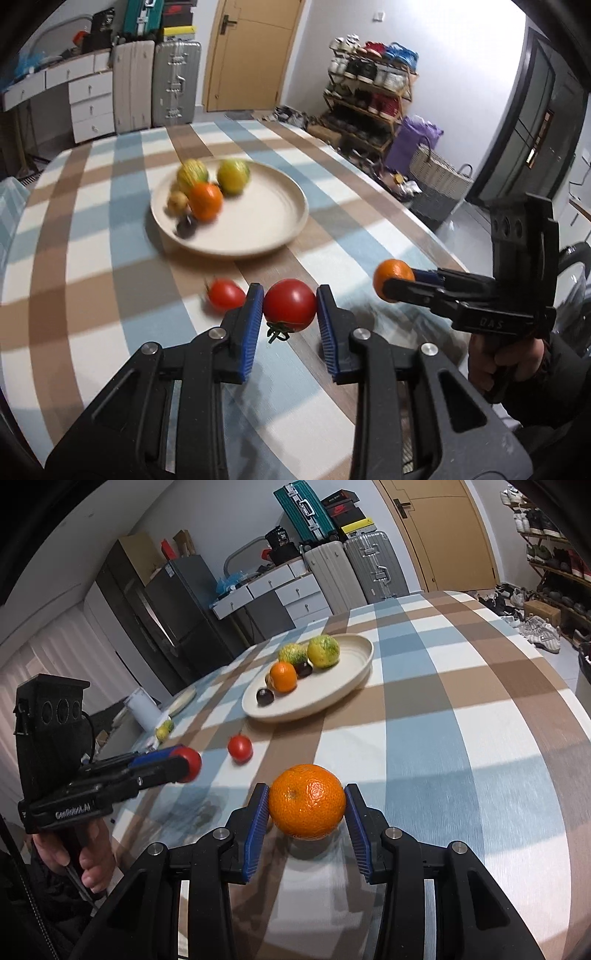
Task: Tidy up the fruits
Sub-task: 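Carry the tomato and orange over the plate with both tools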
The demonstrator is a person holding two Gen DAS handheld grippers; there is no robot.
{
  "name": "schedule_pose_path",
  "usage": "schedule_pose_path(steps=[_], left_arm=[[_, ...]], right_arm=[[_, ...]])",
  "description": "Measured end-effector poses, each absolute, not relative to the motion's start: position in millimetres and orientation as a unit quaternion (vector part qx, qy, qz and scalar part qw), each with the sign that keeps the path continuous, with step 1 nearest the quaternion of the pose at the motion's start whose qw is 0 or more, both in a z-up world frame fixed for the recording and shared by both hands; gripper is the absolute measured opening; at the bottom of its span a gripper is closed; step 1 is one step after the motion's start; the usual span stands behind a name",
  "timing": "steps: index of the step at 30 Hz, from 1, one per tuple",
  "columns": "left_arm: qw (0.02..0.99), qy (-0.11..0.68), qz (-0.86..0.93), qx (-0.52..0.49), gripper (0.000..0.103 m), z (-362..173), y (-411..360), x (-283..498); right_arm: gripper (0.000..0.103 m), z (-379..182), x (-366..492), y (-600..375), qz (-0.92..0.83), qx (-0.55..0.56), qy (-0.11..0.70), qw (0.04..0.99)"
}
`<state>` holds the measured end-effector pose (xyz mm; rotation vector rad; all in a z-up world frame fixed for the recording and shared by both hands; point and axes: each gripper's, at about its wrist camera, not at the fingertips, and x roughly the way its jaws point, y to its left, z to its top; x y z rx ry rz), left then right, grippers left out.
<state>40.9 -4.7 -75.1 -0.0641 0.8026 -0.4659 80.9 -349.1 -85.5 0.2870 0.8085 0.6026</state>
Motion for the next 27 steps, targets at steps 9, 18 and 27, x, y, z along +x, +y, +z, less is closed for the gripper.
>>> schedule_pose_path(steps=[9, 18, 27], left_arm=[[0.9, 0.379, -0.211, -0.037, 0.026, -68.5, -14.5, 114.2], [0.894, 0.396, -0.209, -0.027, 0.027, -91.9, -39.9, 181.2], [0.888, 0.415, -0.196, -0.033, 0.027, -109.8, -48.9, 222.7]], right_arm=[[0.042, -63.0, 139.2, -350.2, 0.294, 0.145, 0.365, 0.871], [0.042, -51.3, 209.9, -337.3, 0.309, 0.144, 0.358, 0.869], [0.042, -64.3, 269.9, -317.6, 0.314, 0.15, 0.383, 0.856]])
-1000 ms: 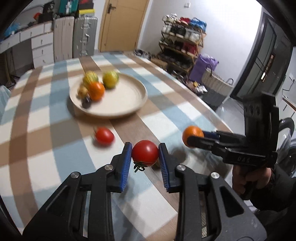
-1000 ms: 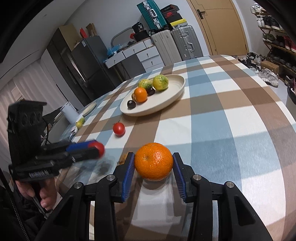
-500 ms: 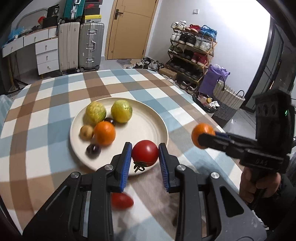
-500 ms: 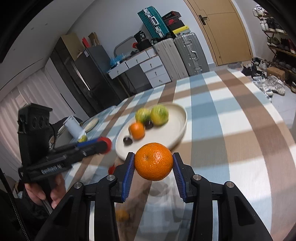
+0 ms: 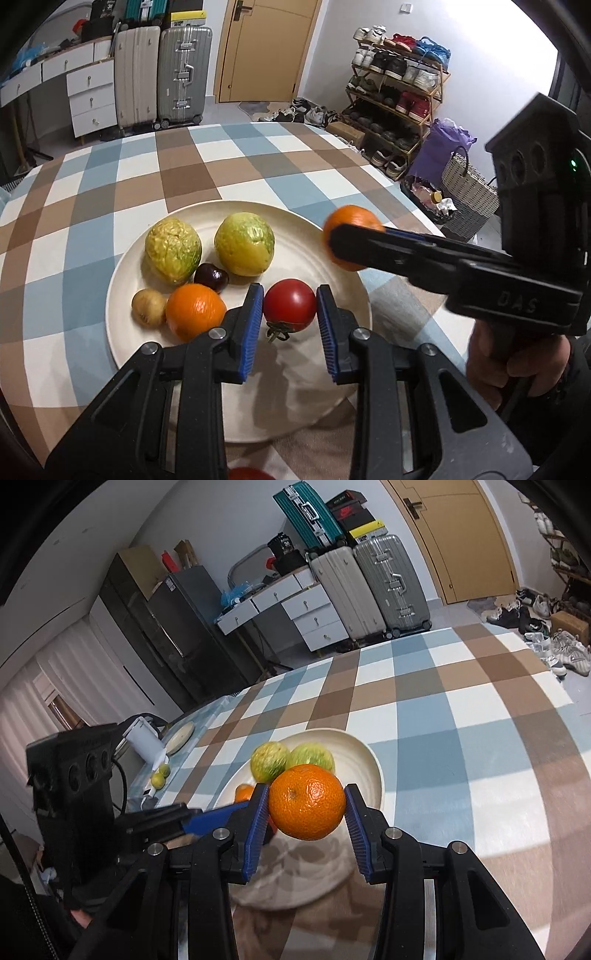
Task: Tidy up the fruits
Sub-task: 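Carry the tomato and orange over the plate with both tools, then lower the tomato and orange onto the plate and open both tools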
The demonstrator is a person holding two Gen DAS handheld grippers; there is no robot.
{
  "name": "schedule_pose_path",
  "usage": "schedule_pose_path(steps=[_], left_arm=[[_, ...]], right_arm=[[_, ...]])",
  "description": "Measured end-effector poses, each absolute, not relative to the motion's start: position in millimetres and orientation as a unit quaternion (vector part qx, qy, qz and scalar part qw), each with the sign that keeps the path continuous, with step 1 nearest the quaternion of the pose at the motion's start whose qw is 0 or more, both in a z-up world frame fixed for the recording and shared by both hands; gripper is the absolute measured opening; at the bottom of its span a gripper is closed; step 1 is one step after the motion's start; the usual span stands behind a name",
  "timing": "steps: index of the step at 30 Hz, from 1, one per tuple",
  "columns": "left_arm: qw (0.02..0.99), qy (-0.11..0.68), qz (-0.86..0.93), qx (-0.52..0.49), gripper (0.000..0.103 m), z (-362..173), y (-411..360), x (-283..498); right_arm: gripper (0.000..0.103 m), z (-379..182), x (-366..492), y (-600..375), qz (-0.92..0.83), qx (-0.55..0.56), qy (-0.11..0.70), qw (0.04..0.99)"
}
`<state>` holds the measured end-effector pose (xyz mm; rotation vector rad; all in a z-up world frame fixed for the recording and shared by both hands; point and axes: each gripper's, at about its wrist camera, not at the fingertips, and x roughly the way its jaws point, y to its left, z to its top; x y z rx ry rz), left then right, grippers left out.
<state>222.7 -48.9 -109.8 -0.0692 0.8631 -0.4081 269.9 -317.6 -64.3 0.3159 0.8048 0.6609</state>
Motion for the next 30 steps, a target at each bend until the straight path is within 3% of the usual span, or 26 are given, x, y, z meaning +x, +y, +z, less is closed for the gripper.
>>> schedule_pose_path(steps=[22, 26, 30], left_arm=[[0.884, 0.426, -0.191, -0.032, 0.027, -130.2, -50.9, 236.0], [0.887, 0.417, -0.196, -0.038, 0.027, -127.1, -49.5, 234.8], [0.89, 0.411, -0.194, -0.029, 0.037, -121.4, -50.2, 231.3]], right_arm=[[0.043, -94.7, 295.9, -306.6, 0.303, 0.149, 0.411, 0.847], [0.056, -90.9, 293.6, -307.6, 0.306, 0.152, 0.394, 0.853], [0.068, -84.7, 289.9, -312.4, 0.303, 0.156, 0.377, 0.861]])
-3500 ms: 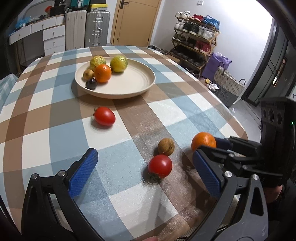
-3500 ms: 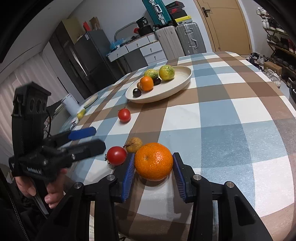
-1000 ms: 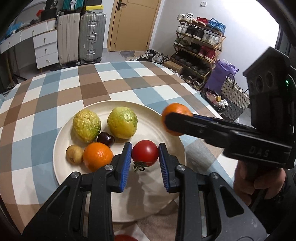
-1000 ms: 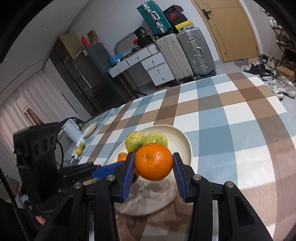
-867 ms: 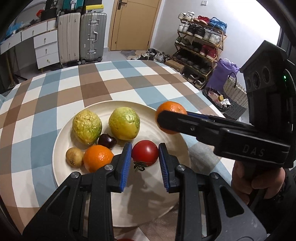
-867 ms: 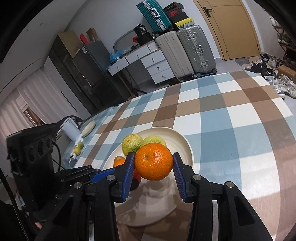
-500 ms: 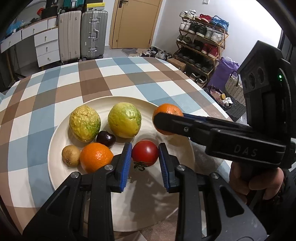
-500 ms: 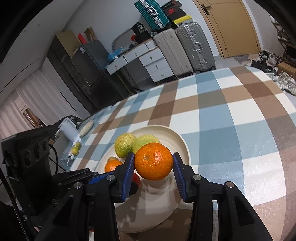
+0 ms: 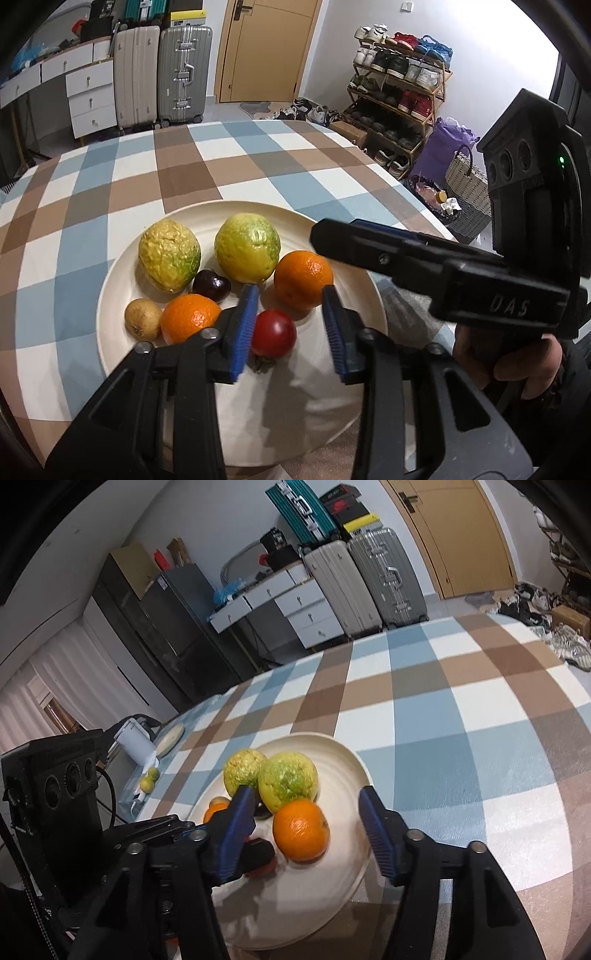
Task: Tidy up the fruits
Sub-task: 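Lower the tomato and orange onto the plate and open both tools, then withdraw both tools and reach the right tool to the small brown kiwi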
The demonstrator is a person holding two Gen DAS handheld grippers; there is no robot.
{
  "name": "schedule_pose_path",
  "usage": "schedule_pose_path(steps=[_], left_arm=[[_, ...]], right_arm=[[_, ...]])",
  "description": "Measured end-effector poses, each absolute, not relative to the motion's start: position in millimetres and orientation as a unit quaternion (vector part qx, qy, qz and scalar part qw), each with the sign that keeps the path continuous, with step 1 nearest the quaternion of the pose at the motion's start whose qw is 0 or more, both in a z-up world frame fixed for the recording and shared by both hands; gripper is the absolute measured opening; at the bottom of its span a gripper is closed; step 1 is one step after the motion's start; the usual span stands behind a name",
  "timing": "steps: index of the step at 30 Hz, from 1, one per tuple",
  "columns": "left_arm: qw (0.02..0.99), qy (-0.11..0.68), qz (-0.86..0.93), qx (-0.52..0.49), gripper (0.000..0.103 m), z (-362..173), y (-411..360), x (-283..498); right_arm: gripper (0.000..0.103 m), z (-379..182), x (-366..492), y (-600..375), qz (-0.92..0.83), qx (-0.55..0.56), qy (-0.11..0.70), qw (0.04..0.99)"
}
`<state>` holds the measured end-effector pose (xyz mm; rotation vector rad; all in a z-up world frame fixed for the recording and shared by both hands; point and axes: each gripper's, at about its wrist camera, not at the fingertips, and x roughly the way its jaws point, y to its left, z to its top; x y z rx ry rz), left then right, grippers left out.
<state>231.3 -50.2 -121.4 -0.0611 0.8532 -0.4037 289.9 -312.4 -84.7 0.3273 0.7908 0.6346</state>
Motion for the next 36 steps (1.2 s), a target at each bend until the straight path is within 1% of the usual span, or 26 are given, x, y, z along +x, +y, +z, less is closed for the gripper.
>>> schedule_pose_path(steps=[1, 3, 4, 6, 10, 11, 14, 16, 17, 18, 20, 23, 25, 27, 28, 36], left_arm=[[0.891, 0.409, -0.194, -0.03, 0.038, -119.3, -49.4, 229.5], [0.894, 0.405, -0.19, -0.031, 0.046, -114.0, -46.5, 225.3], [0.896, 0.401, -0.188, -0.033, 0.048, -110.1, -44.4, 221.7], [0.9, 0.394, -0.181, -0.034, 0.056, -103.2, -40.6, 215.0], [0.908, 0.383, -0.166, -0.037, 0.064, -88.8, -33.5, 199.8], [0.911, 0.38, -0.159, -0.035, 0.069, -84.7, -32.2, 195.1], [0.917, 0.369, -0.149, -0.037, 0.071, -73.1, -27.8, 180.5], [0.92, 0.364, -0.143, -0.036, 0.075, -65.4, -25.3, 170.3], [0.922, 0.36, -0.137, -0.036, 0.08, -61.2, -23.6, 164.2], [0.924, 0.356, -0.134, -0.037, 0.082, -57.5, -22.2, 158.8], [0.928, 0.348, -0.128, -0.037, 0.082, -49.8, -18.5, 146.0], [0.931, 0.342, -0.12, -0.038, 0.085, -41.4, -13.6, 128.8], [0.932, 0.34, -0.117, -0.04, 0.089, -37.0, -10.4, 118.0], [0.934, 0.335, -0.113, -0.041, 0.099, -32.9, -7.0, 107.3], [0.937, 0.329, -0.109, -0.042, 0.102, -29.9, -4.9, 99.3], [0.94, 0.325, -0.093, -0.048, 0.102, -24.9, 8.0, 60.9]], right_arm=[[0.069, -83.7, 289.8, -314.1, 0.304, 0.16, 0.375, 0.861], [0.07, -79.8, 288.6, -317.8, 0.299, 0.166, 0.37, 0.864], [0.071, -77.0, 287.5, -319.2, 0.295, 0.166, 0.368, 0.866], [0.076, -70.0, 282.9, -322.3, 0.294, 0.169, 0.361, 0.869], [0.082, -57.2, 268.4, -327.0, 0.289, 0.173, 0.348, 0.875], [0.083, -53.3, 262.3, -328.1, 0.289, 0.173, 0.345, 0.876], [0.087, -43.7, 247.3, -329.7, 0.285, 0.17, 0.341, 0.88], [0.09, -36.0, 235.3, -331.4, 0.282, 0.167, 0.337, 0.883], [0.093, -32.3, 229.3, -332.3, 0.281, 0.167, 0.334, 0.884], [0.096, -27.7, 221.3, -333.5, 0.279, 0.166, 0.33, 0.886], [0.098, -21.7, 209.9, -334.6, 0.275, 0.165, 0.325, 0.89], [0.1, -14.2, 191.1, -336.0, 0.275, 0.162, 0.318, 0.893], [0.101, -10.7, 178.4, -336.0, 0.275, 0.161, 0.316, 0.894], [0.101, -8.0, 165.5, -334.6, 0.276, 0.157, 0.313, 0.895], [0.102, -7.0, 160.0, -334.0, 0.276, 0.154, 0.312, 0.896], [0.103, 0.5, 120.3, -325.4, 0.282, 0.134, 0.301, 0.901]])
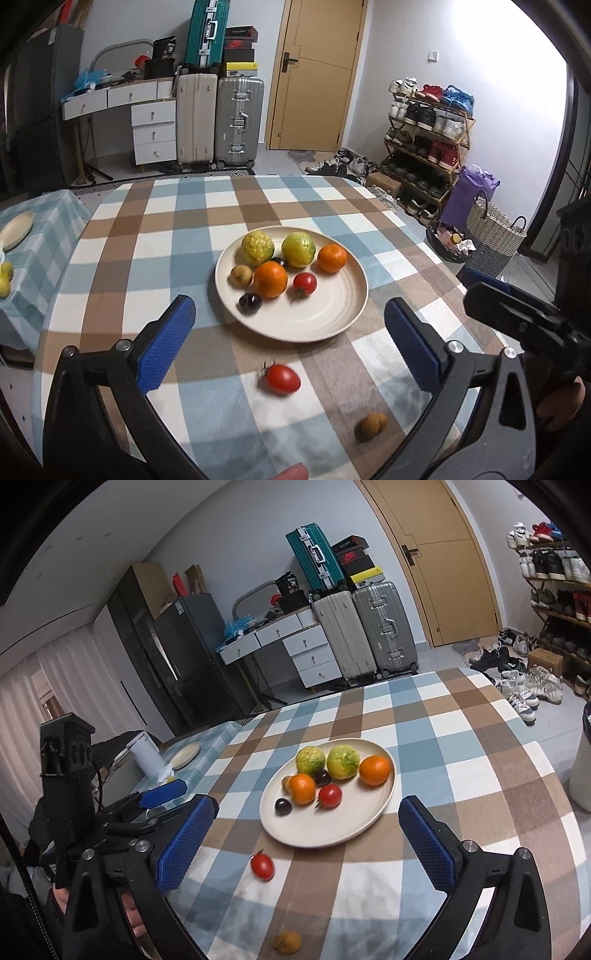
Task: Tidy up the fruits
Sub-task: 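Withdraw both tools and reach the right tool to the small brown kiwi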
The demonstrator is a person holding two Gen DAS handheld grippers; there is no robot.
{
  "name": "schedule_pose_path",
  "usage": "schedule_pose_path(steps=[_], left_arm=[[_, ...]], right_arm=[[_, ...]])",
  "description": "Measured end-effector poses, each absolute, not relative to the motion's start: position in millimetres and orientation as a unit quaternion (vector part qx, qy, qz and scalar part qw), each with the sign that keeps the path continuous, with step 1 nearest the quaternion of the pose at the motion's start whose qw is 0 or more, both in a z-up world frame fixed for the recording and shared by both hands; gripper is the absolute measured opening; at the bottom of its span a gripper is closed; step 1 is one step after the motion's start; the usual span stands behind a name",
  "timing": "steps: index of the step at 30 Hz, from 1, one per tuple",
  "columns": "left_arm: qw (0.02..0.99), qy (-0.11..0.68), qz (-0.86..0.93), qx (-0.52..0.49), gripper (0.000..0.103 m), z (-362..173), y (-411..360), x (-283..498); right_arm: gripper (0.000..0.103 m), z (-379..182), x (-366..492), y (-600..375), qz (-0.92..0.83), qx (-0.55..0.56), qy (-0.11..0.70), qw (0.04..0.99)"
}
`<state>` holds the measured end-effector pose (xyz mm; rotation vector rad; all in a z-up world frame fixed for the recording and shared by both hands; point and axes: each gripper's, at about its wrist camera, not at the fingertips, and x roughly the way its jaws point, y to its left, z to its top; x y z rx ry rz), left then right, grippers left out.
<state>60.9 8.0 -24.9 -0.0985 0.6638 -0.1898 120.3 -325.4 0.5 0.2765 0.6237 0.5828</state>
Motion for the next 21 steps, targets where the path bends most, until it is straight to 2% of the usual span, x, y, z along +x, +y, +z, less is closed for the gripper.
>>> schedule_pose_path(steps=[10, 21], left_arm=[[0.934, 0.342, -0.082, -0.065, 0.102, -50.0, 27.5, 28.2], [0.918, 0.381, -0.076, -0.086, 0.102, -92.7, 40.1, 25.4]], right_arm=[[0.103, -13.0, 80.0, -302.6, 0.31, 0.094, 0.318, 0.891], [0.102, -54.6, 65.8, -292.8, 0.316, 0.079, 0.375, 0.868]])
